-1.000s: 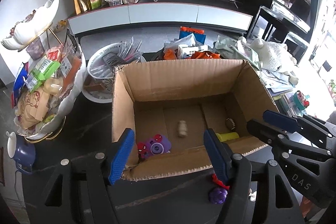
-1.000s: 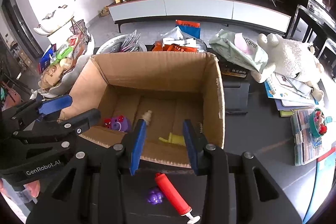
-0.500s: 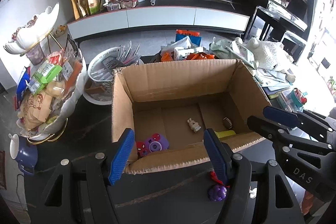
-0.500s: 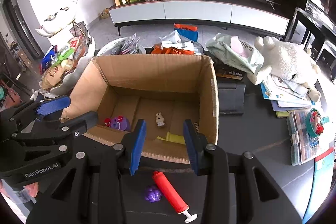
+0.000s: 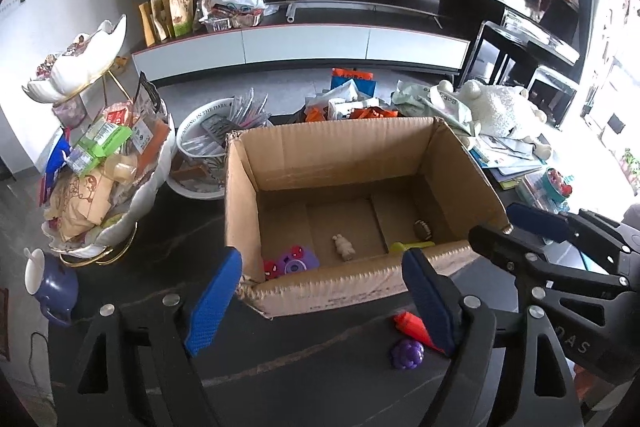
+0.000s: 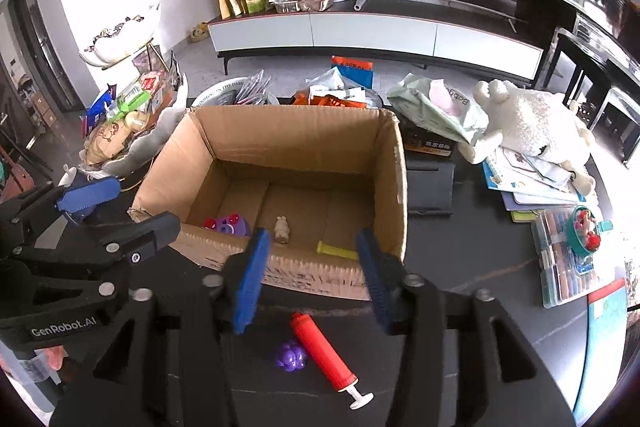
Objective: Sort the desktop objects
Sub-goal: 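Withdraw both open tools from the box back over the table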
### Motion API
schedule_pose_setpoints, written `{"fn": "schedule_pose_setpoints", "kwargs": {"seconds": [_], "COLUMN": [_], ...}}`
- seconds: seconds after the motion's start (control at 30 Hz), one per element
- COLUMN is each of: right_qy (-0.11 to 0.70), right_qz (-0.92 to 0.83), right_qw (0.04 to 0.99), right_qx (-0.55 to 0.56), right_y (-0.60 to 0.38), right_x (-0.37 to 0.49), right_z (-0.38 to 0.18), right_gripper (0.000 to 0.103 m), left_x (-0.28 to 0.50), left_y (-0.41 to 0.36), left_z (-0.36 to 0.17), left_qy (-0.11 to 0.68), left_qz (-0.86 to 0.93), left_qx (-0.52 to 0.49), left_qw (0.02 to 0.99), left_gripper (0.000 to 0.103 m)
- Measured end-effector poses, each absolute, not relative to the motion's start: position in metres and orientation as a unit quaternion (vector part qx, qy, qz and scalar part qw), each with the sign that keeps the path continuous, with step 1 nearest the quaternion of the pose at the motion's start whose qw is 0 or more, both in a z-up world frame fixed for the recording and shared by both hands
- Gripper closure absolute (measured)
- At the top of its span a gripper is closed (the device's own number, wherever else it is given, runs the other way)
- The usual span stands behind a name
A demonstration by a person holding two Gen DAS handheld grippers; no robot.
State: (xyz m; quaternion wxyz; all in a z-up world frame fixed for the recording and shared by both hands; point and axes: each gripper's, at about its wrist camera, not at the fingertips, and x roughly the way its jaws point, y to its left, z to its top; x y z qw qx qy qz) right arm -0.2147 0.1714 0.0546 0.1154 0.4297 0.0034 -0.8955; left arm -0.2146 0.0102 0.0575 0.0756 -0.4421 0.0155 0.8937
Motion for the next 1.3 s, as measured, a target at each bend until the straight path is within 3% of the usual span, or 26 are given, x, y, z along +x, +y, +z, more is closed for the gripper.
{"fn": "schedule_pose_setpoints", "kwargs": {"seconds": [0.1,0.2,0.27,0.33,0.67,1.3], "right_qy": [-0.007,-0.010,-0.015,-0.025,0.002,0.011], "right_qz": [-0.896,-0.903,-0.907,-0.909,-0.907,-0.905], "right_qw": [0.112,0.096,0.088,0.085,0.082,0.105], "right_qx": [0.430,0.419,0.411,0.406,0.414,0.413], "right_y": [0.175,0.181,0.187,0.194,0.198,0.205], "right_x": [-0.209,-0.202,-0.198,-0.194,-0.168,-0.082], "right_z": [0.055,0.056,0.055,0.054,0.038,-0.014], "right_gripper": [0.045,0.025,0.008,0.001,0.001,0.001], "left_x": [-0.206,-0.198,-0.193,-0.189,-0.162,-0.083], "left_y": [0.010,0.004,-0.001,-0.006,0.000,-0.013], "left_z": [0.057,0.056,0.055,0.054,0.040,-0.023], "left_qy": [0.021,0.005,-0.006,-0.018,0.029,-0.012], "left_qz": [0.897,0.899,0.901,0.903,0.910,0.897], "left_qx": [-0.435,-0.432,-0.428,-0.423,-0.410,-0.438], "left_qw": [0.072,0.074,0.072,0.071,0.057,0.055], "left_gripper": [0.023,0.021,0.010,0.001,0.001,0.001]}}
